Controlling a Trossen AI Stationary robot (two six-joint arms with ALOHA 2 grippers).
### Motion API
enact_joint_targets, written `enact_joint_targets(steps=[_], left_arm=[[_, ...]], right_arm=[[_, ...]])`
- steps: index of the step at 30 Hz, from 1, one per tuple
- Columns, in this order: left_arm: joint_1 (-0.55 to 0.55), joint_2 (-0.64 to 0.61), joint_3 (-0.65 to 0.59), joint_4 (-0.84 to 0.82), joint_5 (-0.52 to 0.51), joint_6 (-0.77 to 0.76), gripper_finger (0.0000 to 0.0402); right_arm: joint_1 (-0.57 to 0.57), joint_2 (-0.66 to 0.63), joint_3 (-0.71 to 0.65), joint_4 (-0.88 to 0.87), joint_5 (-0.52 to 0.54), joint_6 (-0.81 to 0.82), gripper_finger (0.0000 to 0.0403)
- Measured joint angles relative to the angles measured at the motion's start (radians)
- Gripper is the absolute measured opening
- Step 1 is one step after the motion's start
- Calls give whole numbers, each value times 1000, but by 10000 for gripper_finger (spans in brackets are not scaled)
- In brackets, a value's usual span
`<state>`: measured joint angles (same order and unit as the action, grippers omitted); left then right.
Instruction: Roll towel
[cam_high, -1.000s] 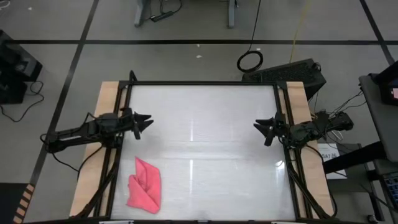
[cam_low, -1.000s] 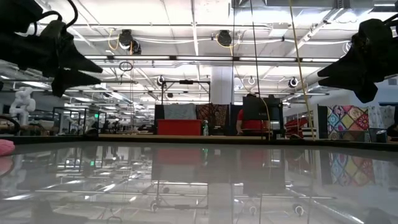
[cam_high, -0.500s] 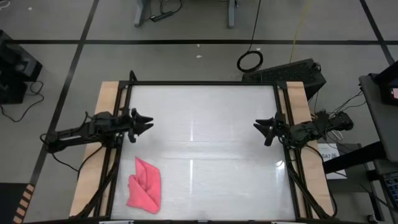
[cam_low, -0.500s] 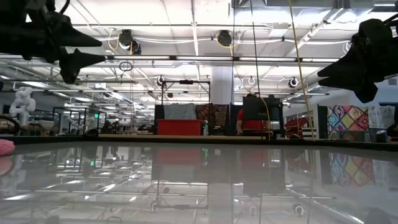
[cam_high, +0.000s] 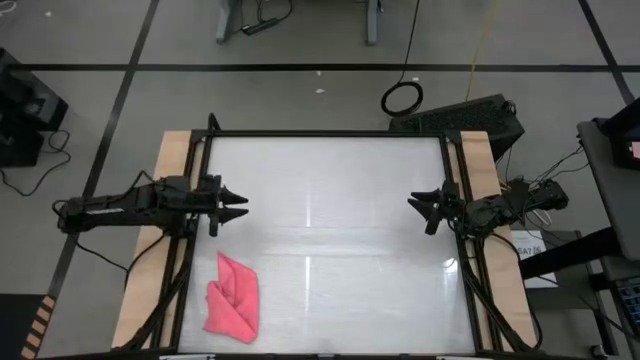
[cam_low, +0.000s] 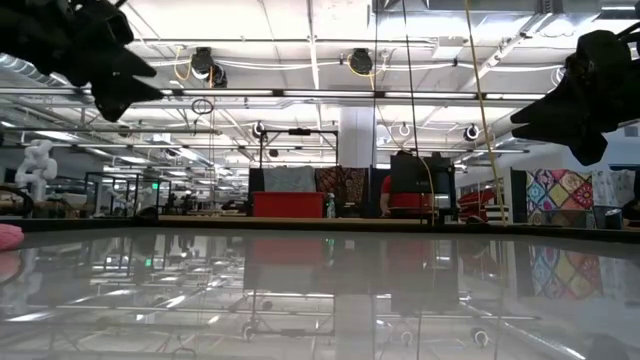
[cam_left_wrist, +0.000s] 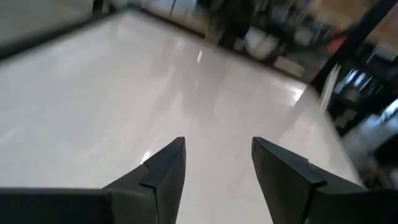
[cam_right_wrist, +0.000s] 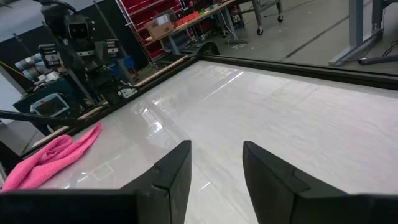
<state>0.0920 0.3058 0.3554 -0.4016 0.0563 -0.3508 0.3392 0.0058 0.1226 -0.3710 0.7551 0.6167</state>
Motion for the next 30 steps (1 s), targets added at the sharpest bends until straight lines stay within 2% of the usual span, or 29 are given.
enact_joint_targets(steps=[5,9,17,23,30], left_arm=[[-42,141,47,-54,47,-65,189],[-101,272,52,-58,118,-199,189],[-329,514,52,-119,228,-293,189],[-488,637,69,-115,243,-441,189],[-629,741,154,-110,239,-582,188]], right_arm=[[0,0,0,0,0,0,134],[0,0,0,0,0,0,134],[0,0,0,0,0,0,134],[0,0,0,0,0,0,134],[0,0,0,0,0,0,134]])
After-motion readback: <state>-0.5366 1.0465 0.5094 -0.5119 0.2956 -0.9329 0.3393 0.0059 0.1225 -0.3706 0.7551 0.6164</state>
